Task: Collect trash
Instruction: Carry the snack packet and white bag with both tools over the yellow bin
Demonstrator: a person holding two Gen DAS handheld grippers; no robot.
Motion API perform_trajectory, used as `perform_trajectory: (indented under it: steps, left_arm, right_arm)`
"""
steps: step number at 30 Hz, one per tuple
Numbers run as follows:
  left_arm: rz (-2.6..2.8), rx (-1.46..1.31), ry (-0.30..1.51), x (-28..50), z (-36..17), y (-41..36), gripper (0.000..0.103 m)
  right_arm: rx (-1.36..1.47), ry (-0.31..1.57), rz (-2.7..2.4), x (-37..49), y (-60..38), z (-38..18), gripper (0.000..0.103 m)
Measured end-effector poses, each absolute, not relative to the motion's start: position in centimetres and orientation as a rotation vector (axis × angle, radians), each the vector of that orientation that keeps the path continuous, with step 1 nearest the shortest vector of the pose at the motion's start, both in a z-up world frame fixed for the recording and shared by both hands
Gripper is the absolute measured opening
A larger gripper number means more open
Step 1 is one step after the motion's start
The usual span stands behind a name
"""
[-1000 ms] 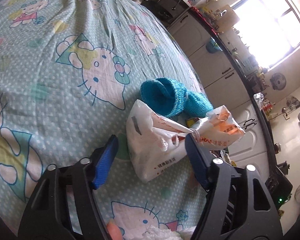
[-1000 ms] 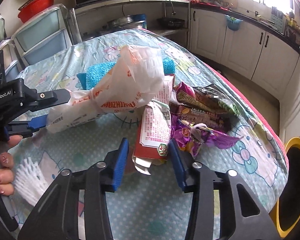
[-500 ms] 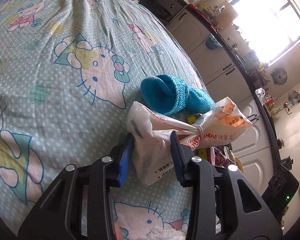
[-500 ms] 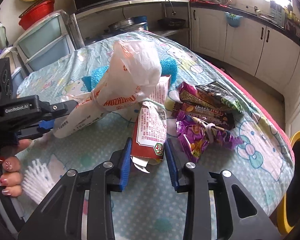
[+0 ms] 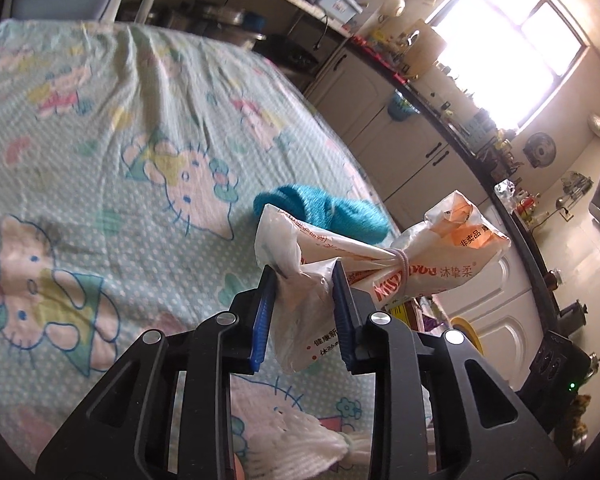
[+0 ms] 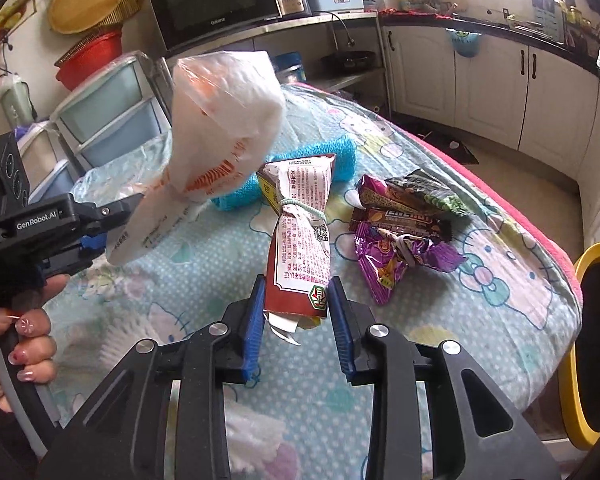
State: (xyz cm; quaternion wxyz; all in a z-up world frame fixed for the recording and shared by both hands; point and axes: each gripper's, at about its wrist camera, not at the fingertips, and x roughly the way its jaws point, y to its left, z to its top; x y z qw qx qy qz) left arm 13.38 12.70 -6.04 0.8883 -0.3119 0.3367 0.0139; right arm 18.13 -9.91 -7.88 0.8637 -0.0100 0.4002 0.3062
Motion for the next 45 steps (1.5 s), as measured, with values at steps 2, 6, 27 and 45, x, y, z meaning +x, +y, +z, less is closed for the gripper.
perform_trajectory:
  steps: [2, 6, 27, 45]
  left_arm:
    - [0.029, -0.634, 0.685, 13.0, -5.4, 12.4, 0.021]
    - [0.022, -0.602, 0.664, 12.4, -4.2, 11.5, 0.021]
    - [-0.080, -0.488, 0.604, 13.1, 0.0, 5.0, 0.021]
    - [-0.202, -0.410, 0.586, 16.0, 1.7, -1.6, 0.021]
  right_arm:
    - [-0.015, 0.829, 0.643, 17.8, -10.3, -7.4, 0.029]
    - [-0.002, 0.806, 0.645, 17.2, -11.2, -6.5, 0.029]
    - [0.065, 0.706, 0.557, 15.5, -18.6, -2.8, 0.029]
    - [0.133, 0.645, 0.408, 15.4, -26.1, -1.3, 0.029]
